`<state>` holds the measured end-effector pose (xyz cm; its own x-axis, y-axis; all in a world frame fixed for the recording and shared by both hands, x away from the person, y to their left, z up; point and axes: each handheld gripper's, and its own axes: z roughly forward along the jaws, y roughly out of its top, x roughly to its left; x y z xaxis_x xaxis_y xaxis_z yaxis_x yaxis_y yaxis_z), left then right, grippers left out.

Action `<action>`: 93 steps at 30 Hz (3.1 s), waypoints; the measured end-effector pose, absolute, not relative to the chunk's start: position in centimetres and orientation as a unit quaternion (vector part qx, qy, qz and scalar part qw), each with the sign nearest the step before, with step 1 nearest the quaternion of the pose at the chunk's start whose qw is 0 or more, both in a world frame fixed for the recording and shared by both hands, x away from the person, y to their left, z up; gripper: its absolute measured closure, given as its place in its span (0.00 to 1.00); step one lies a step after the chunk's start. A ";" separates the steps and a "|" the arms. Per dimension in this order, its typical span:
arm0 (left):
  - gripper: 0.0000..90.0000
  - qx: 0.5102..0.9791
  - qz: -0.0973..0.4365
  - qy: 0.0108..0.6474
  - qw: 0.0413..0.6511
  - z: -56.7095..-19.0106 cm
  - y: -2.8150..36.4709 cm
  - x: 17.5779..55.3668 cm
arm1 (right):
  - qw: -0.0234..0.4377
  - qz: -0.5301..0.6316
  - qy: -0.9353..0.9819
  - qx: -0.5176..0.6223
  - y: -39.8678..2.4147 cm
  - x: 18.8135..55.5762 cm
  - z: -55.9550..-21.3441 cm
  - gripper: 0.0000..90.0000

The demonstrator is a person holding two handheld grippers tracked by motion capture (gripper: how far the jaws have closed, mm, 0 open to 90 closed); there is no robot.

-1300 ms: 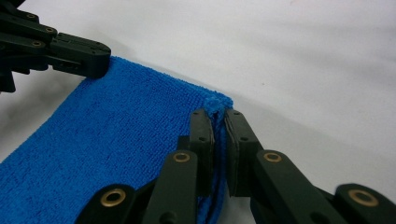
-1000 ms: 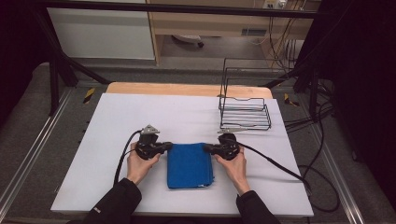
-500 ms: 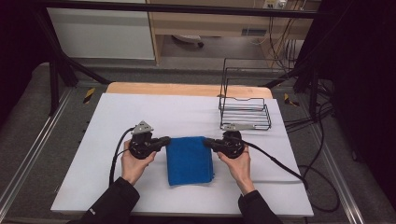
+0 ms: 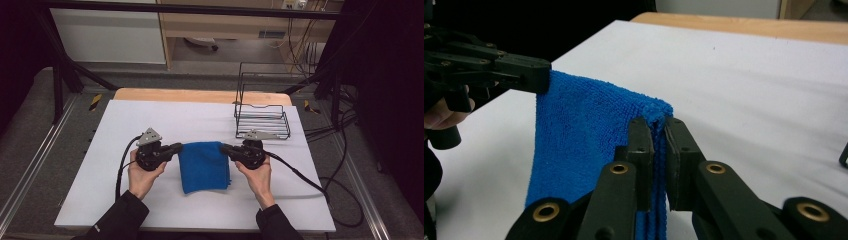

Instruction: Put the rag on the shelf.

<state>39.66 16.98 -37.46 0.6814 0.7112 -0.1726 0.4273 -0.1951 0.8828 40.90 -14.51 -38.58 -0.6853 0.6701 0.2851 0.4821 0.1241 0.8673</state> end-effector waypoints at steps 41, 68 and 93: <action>0.96 0.697 0.201 0.311 0.614 -30.0 13.1 38.4 | 0.238 0.618 0.668 0.340 -18.1 36.8 -30.3 0.93; 0.97 0.672 0.219 0.279 0.650 -26.3 7.9 40.2 | 0.322 0.634 0.615 0.341 -20.9 36.6 -26.5 0.94; 0.97 0.664 0.237 0.259 0.660 -22.0 4.5 42.6 | 0.380 0.619 0.591 0.352 -24.3 37.5 -22.5 0.94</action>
